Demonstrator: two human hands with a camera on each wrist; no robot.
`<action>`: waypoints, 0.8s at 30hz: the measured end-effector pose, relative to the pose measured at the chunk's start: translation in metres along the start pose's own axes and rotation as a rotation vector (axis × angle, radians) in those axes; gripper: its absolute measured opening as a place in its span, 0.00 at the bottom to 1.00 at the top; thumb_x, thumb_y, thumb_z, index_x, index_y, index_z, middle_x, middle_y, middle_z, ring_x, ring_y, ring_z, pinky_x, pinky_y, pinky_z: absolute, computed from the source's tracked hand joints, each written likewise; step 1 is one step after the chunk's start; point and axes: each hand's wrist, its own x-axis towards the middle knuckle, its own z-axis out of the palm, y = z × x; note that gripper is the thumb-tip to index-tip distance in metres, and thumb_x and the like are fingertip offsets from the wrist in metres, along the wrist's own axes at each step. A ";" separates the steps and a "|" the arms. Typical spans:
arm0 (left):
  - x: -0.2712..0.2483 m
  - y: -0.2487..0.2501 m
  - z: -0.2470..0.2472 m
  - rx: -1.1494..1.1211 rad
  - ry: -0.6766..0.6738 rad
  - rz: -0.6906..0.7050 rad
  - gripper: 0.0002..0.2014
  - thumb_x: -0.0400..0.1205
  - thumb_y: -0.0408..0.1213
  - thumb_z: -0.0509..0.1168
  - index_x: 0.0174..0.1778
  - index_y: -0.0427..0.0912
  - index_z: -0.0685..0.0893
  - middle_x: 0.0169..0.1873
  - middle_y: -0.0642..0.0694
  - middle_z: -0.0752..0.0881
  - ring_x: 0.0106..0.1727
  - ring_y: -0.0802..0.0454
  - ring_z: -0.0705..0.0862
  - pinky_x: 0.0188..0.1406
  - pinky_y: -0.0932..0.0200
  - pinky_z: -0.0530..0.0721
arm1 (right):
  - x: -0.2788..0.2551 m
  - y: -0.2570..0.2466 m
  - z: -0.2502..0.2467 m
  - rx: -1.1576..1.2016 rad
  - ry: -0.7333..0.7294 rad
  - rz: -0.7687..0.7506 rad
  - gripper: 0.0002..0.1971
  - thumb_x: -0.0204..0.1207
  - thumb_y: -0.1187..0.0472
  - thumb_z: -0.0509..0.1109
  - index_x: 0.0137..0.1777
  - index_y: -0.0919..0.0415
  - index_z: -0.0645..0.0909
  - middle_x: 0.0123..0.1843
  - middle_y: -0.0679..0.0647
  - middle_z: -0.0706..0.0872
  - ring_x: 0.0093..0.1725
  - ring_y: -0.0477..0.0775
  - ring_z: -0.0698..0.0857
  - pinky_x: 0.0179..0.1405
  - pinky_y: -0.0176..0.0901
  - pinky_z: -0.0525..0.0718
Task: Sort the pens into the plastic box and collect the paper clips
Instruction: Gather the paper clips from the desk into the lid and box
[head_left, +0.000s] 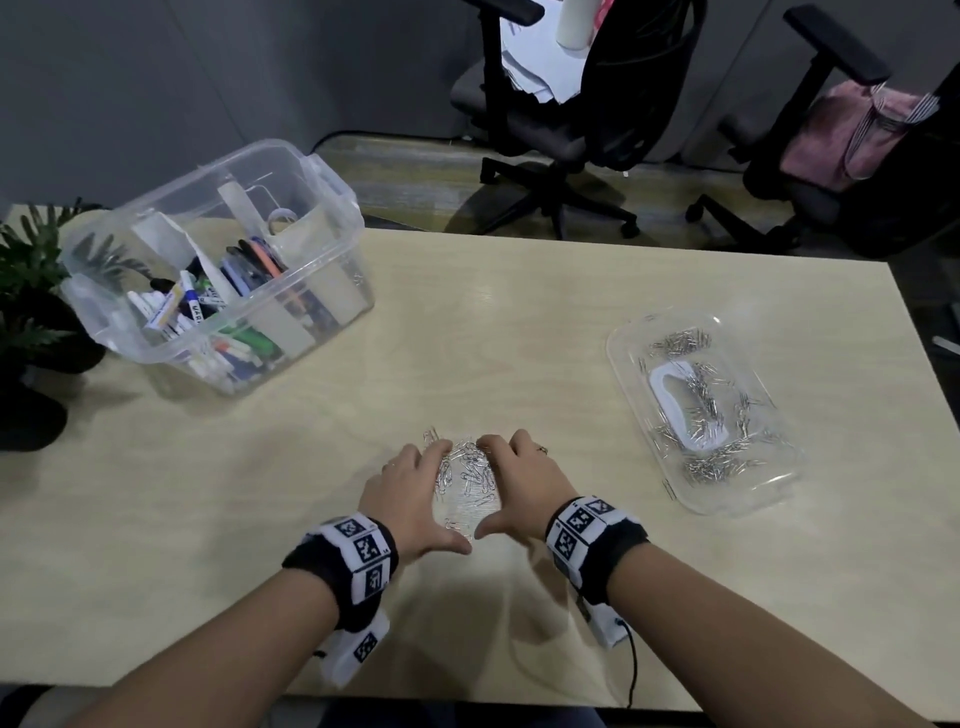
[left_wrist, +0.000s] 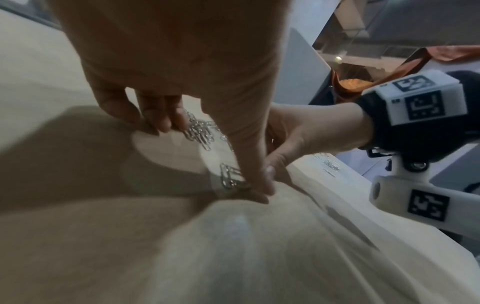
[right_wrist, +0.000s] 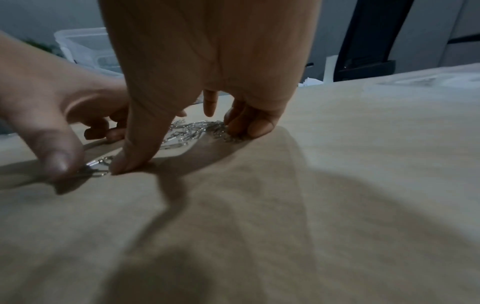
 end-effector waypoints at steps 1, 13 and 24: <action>0.000 0.003 0.004 0.048 0.002 -0.007 0.63 0.50 0.68 0.77 0.79 0.58 0.53 0.62 0.49 0.72 0.65 0.46 0.76 0.62 0.49 0.78 | 0.001 -0.001 0.000 0.003 0.011 0.006 0.54 0.50 0.41 0.85 0.75 0.49 0.62 0.61 0.55 0.70 0.59 0.60 0.77 0.60 0.50 0.79; 0.003 -0.009 -0.013 -0.118 0.169 -0.021 0.57 0.57 0.62 0.79 0.79 0.55 0.57 0.62 0.49 0.69 0.65 0.48 0.71 0.65 0.51 0.75 | -0.005 0.030 -0.022 0.191 0.032 0.139 0.42 0.60 0.53 0.84 0.73 0.53 0.67 0.65 0.54 0.66 0.58 0.57 0.77 0.60 0.46 0.78; 0.037 0.000 -0.012 -0.362 0.105 0.110 0.33 0.65 0.37 0.81 0.67 0.44 0.79 0.54 0.54 0.71 0.59 0.52 0.76 0.63 0.62 0.74 | 0.025 0.008 -0.016 0.291 0.044 0.077 0.26 0.66 0.61 0.81 0.65 0.59 0.80 0.55 0.51 0.72 0.48 0.48 0.75 0.52 0.36 0.73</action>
